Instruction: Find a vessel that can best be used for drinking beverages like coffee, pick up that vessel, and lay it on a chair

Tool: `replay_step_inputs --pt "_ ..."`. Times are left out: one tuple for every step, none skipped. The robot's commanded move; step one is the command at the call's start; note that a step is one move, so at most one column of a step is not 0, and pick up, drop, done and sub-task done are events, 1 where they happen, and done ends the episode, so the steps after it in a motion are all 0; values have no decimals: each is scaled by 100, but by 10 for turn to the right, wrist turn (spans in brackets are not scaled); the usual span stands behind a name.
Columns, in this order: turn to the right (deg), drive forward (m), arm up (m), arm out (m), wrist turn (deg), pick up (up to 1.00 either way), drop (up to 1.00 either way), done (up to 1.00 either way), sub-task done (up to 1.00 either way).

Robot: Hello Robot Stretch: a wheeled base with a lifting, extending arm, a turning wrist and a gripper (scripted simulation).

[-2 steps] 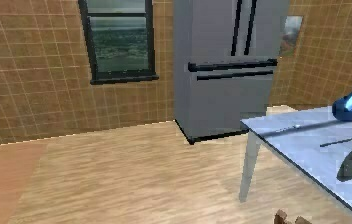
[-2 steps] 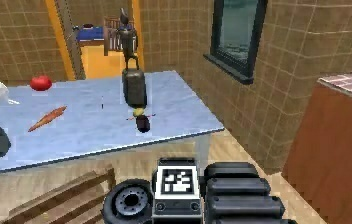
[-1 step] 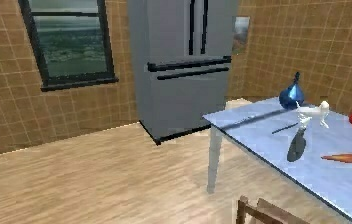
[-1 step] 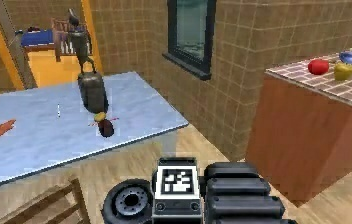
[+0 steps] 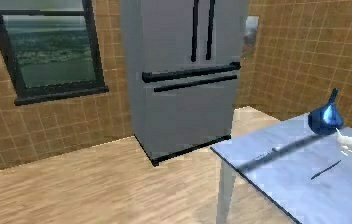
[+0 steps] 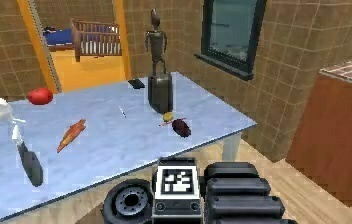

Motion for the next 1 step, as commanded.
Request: replay_step_inputs --pt "450 0 0 0 0 0 0 0 0"
